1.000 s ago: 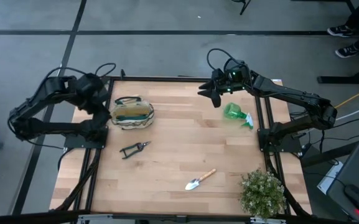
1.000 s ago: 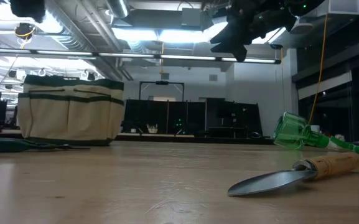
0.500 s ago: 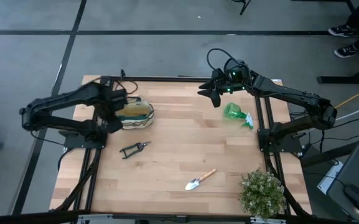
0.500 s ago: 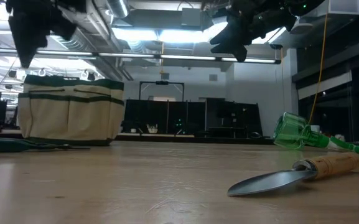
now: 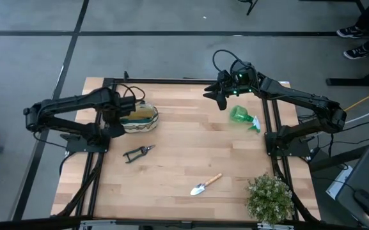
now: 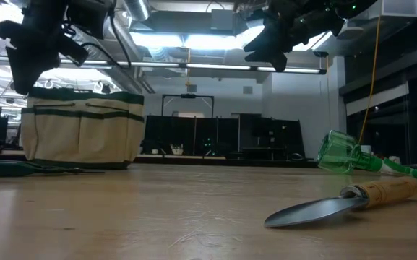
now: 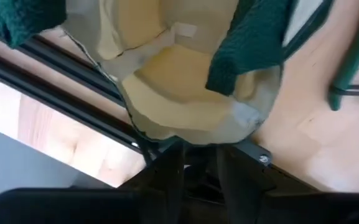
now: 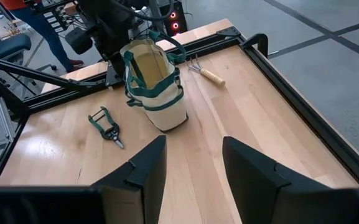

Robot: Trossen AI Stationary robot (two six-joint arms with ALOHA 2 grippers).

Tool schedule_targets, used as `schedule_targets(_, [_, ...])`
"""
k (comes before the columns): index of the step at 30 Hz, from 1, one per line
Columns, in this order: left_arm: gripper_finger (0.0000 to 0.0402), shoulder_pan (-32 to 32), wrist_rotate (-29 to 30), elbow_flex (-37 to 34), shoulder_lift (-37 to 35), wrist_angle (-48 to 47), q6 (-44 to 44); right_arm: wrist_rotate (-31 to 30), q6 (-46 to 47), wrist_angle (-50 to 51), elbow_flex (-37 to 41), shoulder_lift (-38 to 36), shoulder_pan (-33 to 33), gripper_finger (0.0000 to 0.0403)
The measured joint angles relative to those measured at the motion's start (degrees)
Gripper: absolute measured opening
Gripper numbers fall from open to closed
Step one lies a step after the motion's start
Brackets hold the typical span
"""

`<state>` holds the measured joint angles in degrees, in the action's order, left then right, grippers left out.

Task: Pick & Place Garden tools in Gardening bag
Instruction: Prepare the gardening bag

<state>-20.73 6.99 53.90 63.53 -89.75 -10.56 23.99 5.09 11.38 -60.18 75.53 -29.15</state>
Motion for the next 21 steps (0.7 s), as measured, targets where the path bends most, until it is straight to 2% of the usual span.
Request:
schedule_targets(4, [0.0086, 0.00, 0.22, -1.16, 0.01, 2.87, 3.40, 0.00, -0.10, 0.00, 0.00, 0.00, 0.00, 0.0161])
schedule_targets(11, [0.0086, 0.00, 3.24, -1.95, 0.02, 17.12, 5.37, 0.01, -0.18, 0.00, 0.00, 0.00, 0.00, 0.0161])
schedule_targets(15, [0.0086, 0.00, 4.46, -1.95, 0.02, 27.12, 6.56, 0.02, -0.18, 0.02, 0.00, 0.00, 0.00, 0.0161])
schedule_targets(21, [0.0086, 0.00, 4.43, -1.95, 1.04, 47.71, 13.00, 0.02, -0.18, 0.02, 0.00, 0.00, 0.00, 0.0161])
